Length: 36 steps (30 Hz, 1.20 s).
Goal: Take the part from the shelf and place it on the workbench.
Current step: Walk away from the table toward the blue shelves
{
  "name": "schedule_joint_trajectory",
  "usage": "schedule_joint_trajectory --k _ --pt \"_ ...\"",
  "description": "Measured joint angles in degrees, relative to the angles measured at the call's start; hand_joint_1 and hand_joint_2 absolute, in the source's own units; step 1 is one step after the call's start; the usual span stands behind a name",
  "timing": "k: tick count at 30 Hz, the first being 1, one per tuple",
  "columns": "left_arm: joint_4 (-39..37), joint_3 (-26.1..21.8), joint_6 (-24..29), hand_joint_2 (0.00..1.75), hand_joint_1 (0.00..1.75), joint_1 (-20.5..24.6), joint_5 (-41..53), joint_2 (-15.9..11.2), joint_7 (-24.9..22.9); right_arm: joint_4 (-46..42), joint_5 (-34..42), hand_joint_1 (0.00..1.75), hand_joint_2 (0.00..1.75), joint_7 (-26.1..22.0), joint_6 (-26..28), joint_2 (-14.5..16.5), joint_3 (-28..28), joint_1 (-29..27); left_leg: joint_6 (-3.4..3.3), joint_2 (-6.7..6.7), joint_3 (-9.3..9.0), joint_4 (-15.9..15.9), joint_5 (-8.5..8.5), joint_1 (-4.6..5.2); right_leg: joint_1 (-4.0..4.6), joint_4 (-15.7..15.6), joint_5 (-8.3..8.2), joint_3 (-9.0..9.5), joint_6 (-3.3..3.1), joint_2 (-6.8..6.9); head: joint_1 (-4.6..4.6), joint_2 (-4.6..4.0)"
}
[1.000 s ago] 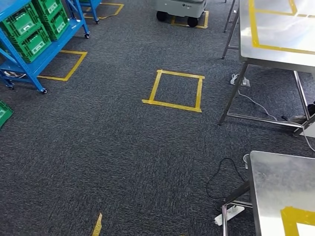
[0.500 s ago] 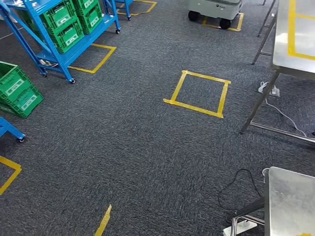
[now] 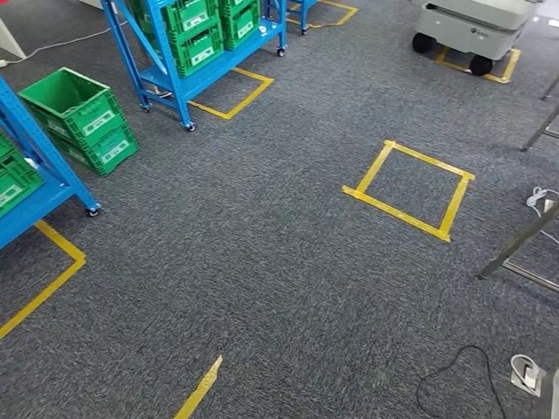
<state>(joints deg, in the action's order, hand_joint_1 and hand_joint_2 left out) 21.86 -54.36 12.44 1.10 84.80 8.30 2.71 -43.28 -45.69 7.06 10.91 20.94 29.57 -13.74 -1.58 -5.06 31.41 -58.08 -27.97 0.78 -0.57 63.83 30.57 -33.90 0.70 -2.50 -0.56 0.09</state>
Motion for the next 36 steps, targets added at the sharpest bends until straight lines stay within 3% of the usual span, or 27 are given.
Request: schedule_joint_trajectory --k 1,3,4,5,7,9,11,12,14,15,16,18,20,22,24,25,26,27,28,29,31,33,35,36 --pt "0.0 -0.01 -0.1 0.0 0.0 0.06 0.0 0.03 0.0 -0.01 -0.05 0.0 0.0 0.0 0.02 -0.02 -0.01 -0.02 0.19 -0.73 0.01 -0.08 -0.09 -0.02 -0.03 -2.83 -1.01 1.11 -0.16 -1.21 0.05 0.0" --pt "0.0 -0.08 -0.22 0.0 0.0 -0.03 0.0 0.11 0.01 -0.05 -0.21 0.0 0.0 0.03 0.04 -0.05 -0.02 -0.05 0.83 -2.0 0.35 -0.11 -0.02 -0.26 0.05 -4.77 -0.96 2.24 -0.29 -2.35 0.14 0.0" --pt "0.01 -0.19 -0.25 0.0 0.0 -0.17 0.0 0.06 0.01 -0.09 -0.29 0.0 0.0 0.05 0.06 -0.05 -0.02 -0.07 1.22 -2.6 0.51 -0.03 0.07 -0.4 0.05 -5.19 -0.95 2.59 -0.39 -1.85 0.14 0.0" --pt "0.0 -0.33 -0.26 0.0 0.0 -0.34 0.0 0.08 0.01 -0.13 -0.37 0.0 0.0 0.07 0.05 -0.05 -0.01 -0.08 1.59 -2.35 0.59 -0.09 0.0 -0.46 0.01 -5.52 -1.11 2.91 -0.61 -1.24 0.14 0.0" --pt "-0.01 -0.58 -0.22 0.0 0.0 -0.38 0.0 0.11 0.01 -0.19 -0.44 0.0 0.0 0.05 0.04 -0.03 -0.01 -0.21 2.38 0.43 1.63 -2.37 -1.62 -0.41 -0.23 -6.39 -1.37 3.53 -1.1 0.32 0.49 0.0" --pt "-0.01 -0.7 -0.21 0.0 0.0 -0.11 0.0 0.2 0.01 -0.2 -0.46 0.0 0.0 0.08 0.03 -0.02 0.01 -0.39 3.17 3.61 4.81 -8.69 -4.97 -0.68 -0.24 -6.73 -1.24 3.92 -1.39 2.19 0.84 0.0" --pt "0.0 -0.83 -0.33 0.0 0.0 -0.04 0.0 0.22 0.02 -0.21 -0.55 0.0 0.0 0.19 0.02 -0.03 0.03 -0.45 3.79 4.39 7.9 -14.35 -6.75 -1.2 -0.24 -6.72 -0.91 4.11 -1.41 4.02 0.85 0.0" --pt "0.0 -0.9 -0.4 0.0 0.0 -0.16 0.0 0.23 0.02 -0.21 -0.63 0.0 0.0 0.28 0.0 -0.03 0.03 -0.45 4.03 4.57 8.17 -14.69 -6.07 -1.45 -0.25 -6.71 -0.73 4.27 -1.33 4.82 0.84 0.0" --pt "0.0 -1.03 -0.48 0.0 0.0 -0.44 0.0 0.24 0.02 -0.22 -0.86 0.0 0.0 0.44 -0.05 -0.03 0.01 -0.44 4.26 5.59 5.54 -9.44 -2.15 -1.76 -0.31 -6.71 -0.28 4.89 -1.01 6.28 0.86 0.0" --pt "0.0 -1.05 -0.49 0.0 0.0 -0.47 0.0 0.26 0.02 -0.22 -0.98 0.0 0.0 0.51 -0.08 -0.03 -0.01 -0.45 4.26 6.92 3.56 -5.69 -0.43 -1.66 -0.25 -6.71 0.0 5.09 -0.72 6.96 0.87 0.0" --pt "0.0 -1.07 -0.56 0.0 0.0 -0.39 0.0 0.28 0.02 -0.25 -1.09 0.0 0.0 0.54 -0.09 -0.03 -0.01 -0.46 3.96 8.04 1.97 -2.59 0.64 -1.5 -0.13 -6.65 0.36 5.28 -0.35 7.61 0.86 0.0" --pt "0.0 -1.08 -0.81 0.0 0.0 -0.26 0.0 0.32 0.02 -0.33 -1.26 0.0 0.0 0.58 -0.11 -0.03 0.01 -0.43 3.06 9.09 0.79 -0.11 0.72 -1.04 0.11 -6.68 0.9 5.55 0.39 8.84 0.84 0.0" --pt "0.0 -1.13 -1.03 0.0 0.0 -0.49 0.0 0.34 0.02 -0.52 -1.49 0.0 0.0 0.58 -0.15 -0.03 -0.04 -0.33 2.02 7.88 0.76 0.2 0.72 -0.97 -0.02 -6.79 1.29 6.29 1.07 9.53 0.9 0.0" --pt "0.01 -1.2 -1.1 0.0 0.0 -0.68 0.0 0.43 0.02 -0.76 -1.73 0.0 0.0 0.57 -0.17 -0.03 -0.13 -0.32 1.21 6.67 0.56 0.55 0.94 -1.14 -0.26 -4.66 2.9 5.78 1.59 7.21 0.66 -0.01" --pt "0.02 -1.25 -1.12 0.0 0.0 -0.53 0.0 0.5 0.01 -0.86 -1.92 0.0 0.0 0.58 -0.21 -0.03 -0.16 -0.51 0.63 5.42 0.51 0.66 0.98 -1.21 -0.34 2.15 6.27 2.43 1.76 3.92 0.31 -0.01" --pt "0.02 -1.3 -1.13 0.0 0.0 -0.46 0.0 0.52 0.01 -0.86 -2.02 0.0 0.0 0.59 -0.23 -0.03 -0.16 -0.64 0.47 4.64 0.52 0.66 0.93 -1.14 -0.31 6.21 7.77 0.22 1.78 3.19 0.24 0.0" --pt "0.02 -1.35 -1.14 0.0 0.0 -0.43 0.0 0.57 0.0 -0.86 -2.11 0.0 0.0 0.6 -0.24 -0.03 -0.15 -0.76 0.38 3.84 0.47 0.65 0.88 -1.08 -0.28 9.21 8.42 -1.61 1.77 2.84 0.21 0.0" --pt "0.02 -1.4 -1.15 0.0 0.0 -0.48 0.0 0.63 0.0 -0.86 -2.19 0.0 0.0 0.61 -0.24 -0.03 -0.15 -0.84 0.36 2.98 0.38 0.64 0.84 -1.03 -0.25 10.24 7.88 -2.61 1.68 2.67 0.17 0.0" --pt "0.02 -1.44 -1.16 0.0 0.0 -0.53 0.0 0.69 0.0 -0.87 -2.23 0.0 0.0 0.61 -0.24 -0.03 -0.15 -0.89 0.38 2.08 0.24 0.63 0.79 -0.99 -0.22 8.99 6.16 -2.53 1.54 2.48 0.15 0.0" --pt "0.02 -1.46 -1.16 0.0 0.0 -0.55 0.0 0.74 0.0 -0.88 -2.24 0.0 0.0 0.6 -0.24 -0.03 -0.15 -0.9 0.44 1.21 0.07 0.62 0.73 -0.99 -0.22 5.81 3.7 -1.48 1.32 2.03 0.14 0.0" --pt "0.02 -1.46 -1.16 0.0 0.0 -0.49 0.0 0.82 0.01 -0.91 -2.25 0.0 0.0 0.59 -0.23 -0.04 -0.14 -0.93 0.76 -0.43 -0.06 0.49 0.55 -0.93 -0.36 -1.82 -0.15 1.39 0.8 -0.56 0.14 0.0" --pt "0.02 -1.48 -1.16 0.0 0.0 -0.48 0.0 0.87 0.01 -0.97 -2.27 0.0 0.0 0.61 -0.26 -0.07 -0.15 -0.91 1.39 -1.76 0.25 0.4 0.55 -0.96 -0.42 -5.4 -0.84 3.01 0.48 -2.33 0.16 0.0" --pt "0.02 -1.62 -1.21 0.0 0.0 -0.69 0.0 0.81 0.0 -1.08 -2.32 0.0 0.0 0.61 -0.27 -0.07 -0.14 -0.82 2.19 -2.77 0.63 0.44 0.7 -1.2 -0.4 -5.89 -0.78 3.55 0.11 -1.44 0.18 0.0" --pt "0.03 -1.75 -1.25 0.0 0.0 -0.79 0.0 0.79 0.0 -1.14 -2.34 0.0 0.0 0.6 -0.26 -0.07 -0.11 -0.79 2.55 -2.12 0.84 0.12 0.48 -1.2 -0.45 -6.16 -0.91 3.78 -0.19 -0.78 0.21 0.0"
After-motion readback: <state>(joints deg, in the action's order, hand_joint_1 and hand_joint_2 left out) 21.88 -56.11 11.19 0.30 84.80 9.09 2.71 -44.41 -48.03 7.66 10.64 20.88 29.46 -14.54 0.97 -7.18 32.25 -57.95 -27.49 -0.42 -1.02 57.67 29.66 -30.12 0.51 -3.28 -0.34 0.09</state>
